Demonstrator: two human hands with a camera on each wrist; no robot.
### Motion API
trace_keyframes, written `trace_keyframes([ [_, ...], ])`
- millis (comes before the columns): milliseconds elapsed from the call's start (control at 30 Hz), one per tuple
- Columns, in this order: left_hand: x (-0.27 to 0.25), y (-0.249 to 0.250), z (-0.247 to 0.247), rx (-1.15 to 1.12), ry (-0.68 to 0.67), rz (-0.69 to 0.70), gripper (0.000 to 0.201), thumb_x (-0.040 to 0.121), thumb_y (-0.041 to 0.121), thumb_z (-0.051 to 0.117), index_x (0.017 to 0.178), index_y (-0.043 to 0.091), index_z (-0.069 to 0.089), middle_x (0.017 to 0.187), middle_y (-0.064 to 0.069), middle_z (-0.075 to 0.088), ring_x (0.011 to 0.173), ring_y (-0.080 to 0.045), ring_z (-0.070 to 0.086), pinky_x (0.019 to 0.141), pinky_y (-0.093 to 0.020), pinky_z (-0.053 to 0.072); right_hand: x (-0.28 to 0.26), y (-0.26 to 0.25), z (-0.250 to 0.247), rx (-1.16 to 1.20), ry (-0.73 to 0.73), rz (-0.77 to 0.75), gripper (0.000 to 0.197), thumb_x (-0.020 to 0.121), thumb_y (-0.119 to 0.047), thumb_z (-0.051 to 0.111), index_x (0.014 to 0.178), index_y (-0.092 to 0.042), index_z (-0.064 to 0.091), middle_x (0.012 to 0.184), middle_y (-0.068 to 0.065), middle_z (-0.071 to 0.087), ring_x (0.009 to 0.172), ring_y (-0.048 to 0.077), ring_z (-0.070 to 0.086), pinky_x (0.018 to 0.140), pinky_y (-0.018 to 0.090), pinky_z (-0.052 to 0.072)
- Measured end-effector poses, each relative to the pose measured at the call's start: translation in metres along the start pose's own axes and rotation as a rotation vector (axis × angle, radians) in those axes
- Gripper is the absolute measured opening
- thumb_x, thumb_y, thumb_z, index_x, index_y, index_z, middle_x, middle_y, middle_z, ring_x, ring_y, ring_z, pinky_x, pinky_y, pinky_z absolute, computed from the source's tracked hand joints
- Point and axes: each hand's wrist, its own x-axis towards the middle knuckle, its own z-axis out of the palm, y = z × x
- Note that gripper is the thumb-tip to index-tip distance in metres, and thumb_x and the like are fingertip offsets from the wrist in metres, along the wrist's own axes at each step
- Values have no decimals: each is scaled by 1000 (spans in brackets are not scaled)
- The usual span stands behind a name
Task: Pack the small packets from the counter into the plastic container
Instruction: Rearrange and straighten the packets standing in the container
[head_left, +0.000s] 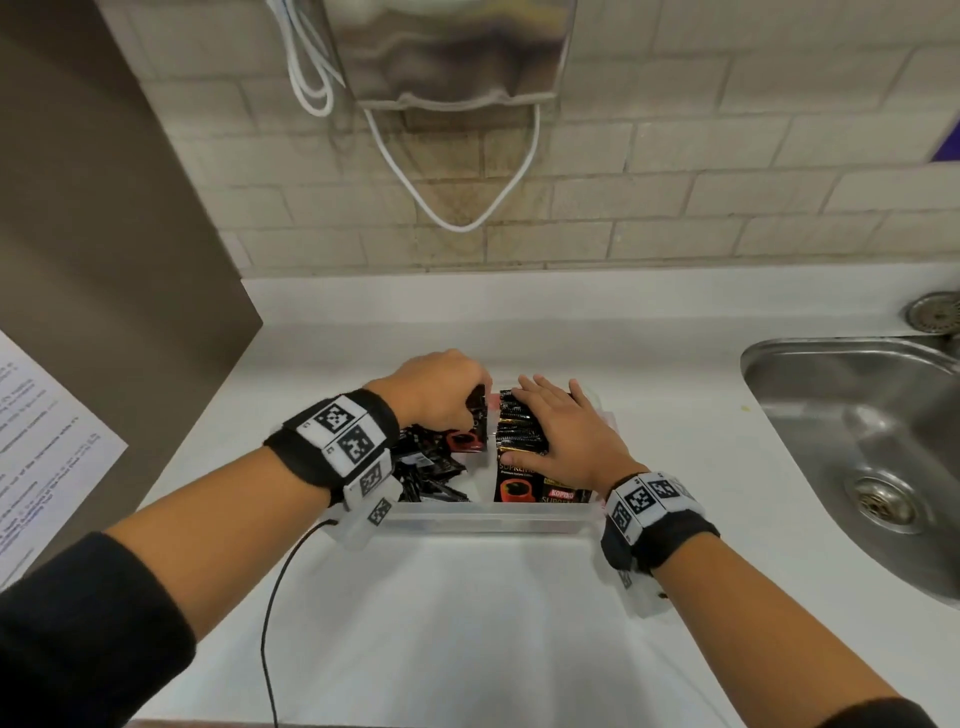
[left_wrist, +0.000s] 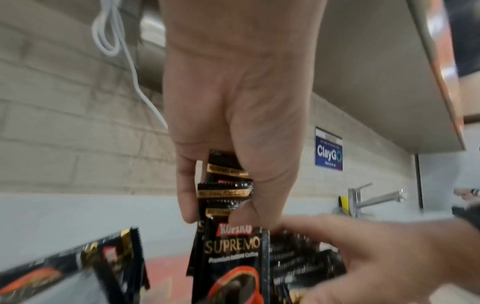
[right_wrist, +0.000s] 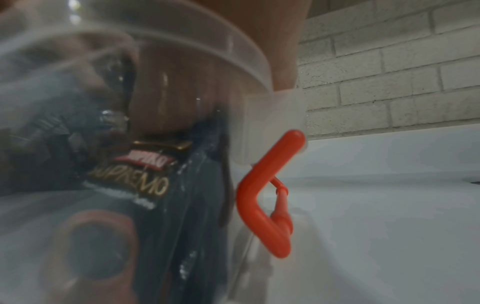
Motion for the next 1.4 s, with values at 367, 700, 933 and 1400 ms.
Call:
trace_keyframes([
  [367,-21,37,34,-125,-13,129,18,90,15,66,108,15,65,104,-4,60,95,-22,56,82,-38,49,-2,-5,-8,13,-16,15,80,88,-51,60,154,-19,26,164,1,20,152,15,10,124,44,-2],
  [700,-16,44,78,-197,293,59,29,84,15,74,101,19,51,95,-2,59,92,-24,55,69,-32,38,-4,-3,-11,-14,-29,-3,62,99,-37,43,156,-18,25,164,0,19,152,15,9,124,41,-1],
  [933,-27,39,102,-342,465,88,52,83,22,80,129,19,58,113,2,40,98,-9,36,88,-24,39,-6,-6,-12,127,19,4,53,106,-42,28,151,-16,37,161,0,27,151,12,13,124,39,3],
  [1400,-34,50,115,-892,558,-33,43,92,19,69,133,22,57,117,6,56,113,-10,54,95,-28,50,-47,-23,-25,100,-108,-8,84,91,-73,17,159,-24,8,166,-3,1,151,11,-11,124,42,-5],
])
